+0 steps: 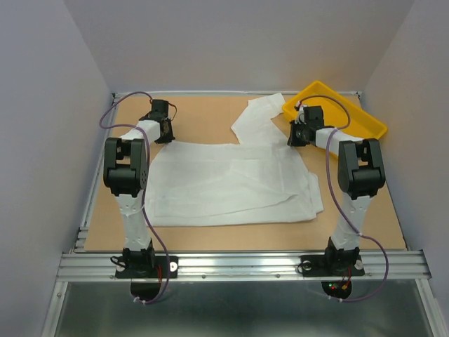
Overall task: Fold and stack the long sleeve shirts
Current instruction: Fold the shirt
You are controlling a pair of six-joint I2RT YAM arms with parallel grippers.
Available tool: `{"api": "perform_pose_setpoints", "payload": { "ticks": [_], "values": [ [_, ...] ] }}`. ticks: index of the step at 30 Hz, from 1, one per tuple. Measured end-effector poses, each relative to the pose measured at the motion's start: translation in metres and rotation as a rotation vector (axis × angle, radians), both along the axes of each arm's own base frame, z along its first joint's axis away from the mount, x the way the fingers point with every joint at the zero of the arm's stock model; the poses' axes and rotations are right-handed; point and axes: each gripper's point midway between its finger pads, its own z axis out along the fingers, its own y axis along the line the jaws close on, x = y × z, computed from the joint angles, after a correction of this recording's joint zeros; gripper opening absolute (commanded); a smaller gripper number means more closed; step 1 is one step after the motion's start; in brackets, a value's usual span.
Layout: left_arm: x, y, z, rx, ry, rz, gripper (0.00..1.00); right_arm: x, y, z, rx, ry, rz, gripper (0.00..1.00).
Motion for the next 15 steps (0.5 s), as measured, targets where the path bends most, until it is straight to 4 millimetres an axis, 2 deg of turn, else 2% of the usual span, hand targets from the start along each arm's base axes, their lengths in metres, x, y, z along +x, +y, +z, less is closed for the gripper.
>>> {"api": "perform_pose_setpoints", "payload": {
  "ticks": [1,10,15],
  "values": [
    [0.0,0.001,0.0,0.003,0.0,0.002,0.0,0.0,0.0,0.0,0.001,0.001,0.002,0.0],
    [-0.009,0.02,0.008,0.038,0.01,0.065,0.0,-0.004,0.003,0.003,0.011,0.007,0.021,0.0],
    [-0.017,0.03,0.035,0.039,-0.033,0.106,0.0,-0.006,0.011,0.031,0.044,-0.028,0.037,0.01]
  ]
}}
